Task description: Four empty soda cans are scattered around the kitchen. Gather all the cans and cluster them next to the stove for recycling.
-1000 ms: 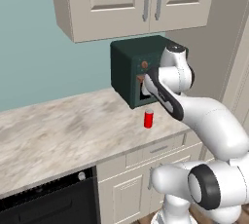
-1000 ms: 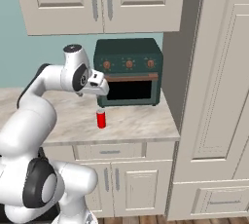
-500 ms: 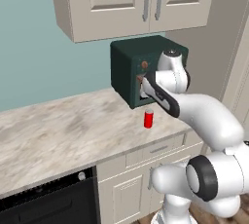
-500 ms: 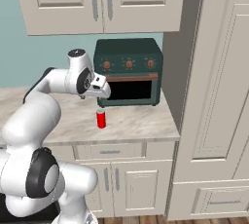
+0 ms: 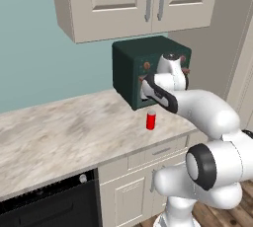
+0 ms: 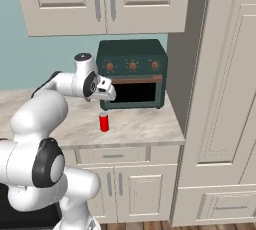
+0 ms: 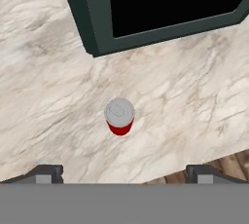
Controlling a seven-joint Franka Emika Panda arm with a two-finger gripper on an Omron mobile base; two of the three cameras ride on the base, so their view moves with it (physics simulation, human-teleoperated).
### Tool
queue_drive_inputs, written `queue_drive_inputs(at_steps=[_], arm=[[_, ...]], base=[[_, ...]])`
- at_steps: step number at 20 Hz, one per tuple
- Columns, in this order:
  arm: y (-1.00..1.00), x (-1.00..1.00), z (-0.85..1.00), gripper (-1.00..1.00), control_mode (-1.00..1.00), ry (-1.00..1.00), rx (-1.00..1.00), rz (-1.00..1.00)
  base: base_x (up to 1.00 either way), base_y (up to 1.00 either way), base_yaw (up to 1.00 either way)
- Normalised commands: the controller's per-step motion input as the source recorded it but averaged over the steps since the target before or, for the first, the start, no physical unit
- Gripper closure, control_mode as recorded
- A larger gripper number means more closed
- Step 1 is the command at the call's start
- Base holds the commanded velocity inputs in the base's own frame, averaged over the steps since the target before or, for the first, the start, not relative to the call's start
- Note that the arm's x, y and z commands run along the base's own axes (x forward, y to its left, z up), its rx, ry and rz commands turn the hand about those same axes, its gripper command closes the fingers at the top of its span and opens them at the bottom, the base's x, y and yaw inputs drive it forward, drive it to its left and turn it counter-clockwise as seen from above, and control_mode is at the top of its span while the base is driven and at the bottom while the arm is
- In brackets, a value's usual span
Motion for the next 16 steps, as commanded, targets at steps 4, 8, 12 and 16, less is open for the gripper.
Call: queue_drive_inputs(at_steps=[4, 8, 12, 16], arm=[[0.02, 0.24, -0.08, -1.00, -1.00, 0.00, 0.00, 0.00], [0.06, 0.03, -0.11, -1.00, -1.00, 0.02, 0.04, 0.00], [0.07, 0.03, -0.15, -1.00, -1.00, 0.01, 0.04, 0.00], [0.03, 0.03, -0.17, -1.00, -1.00, 0.00, 0.01, 0.00]], base=[[0.00, 0.00, 0.00], [0.00, 0.00, 0.00], [0.00, 0.00, 0.00], [0.00, 0.00, 0.00]])
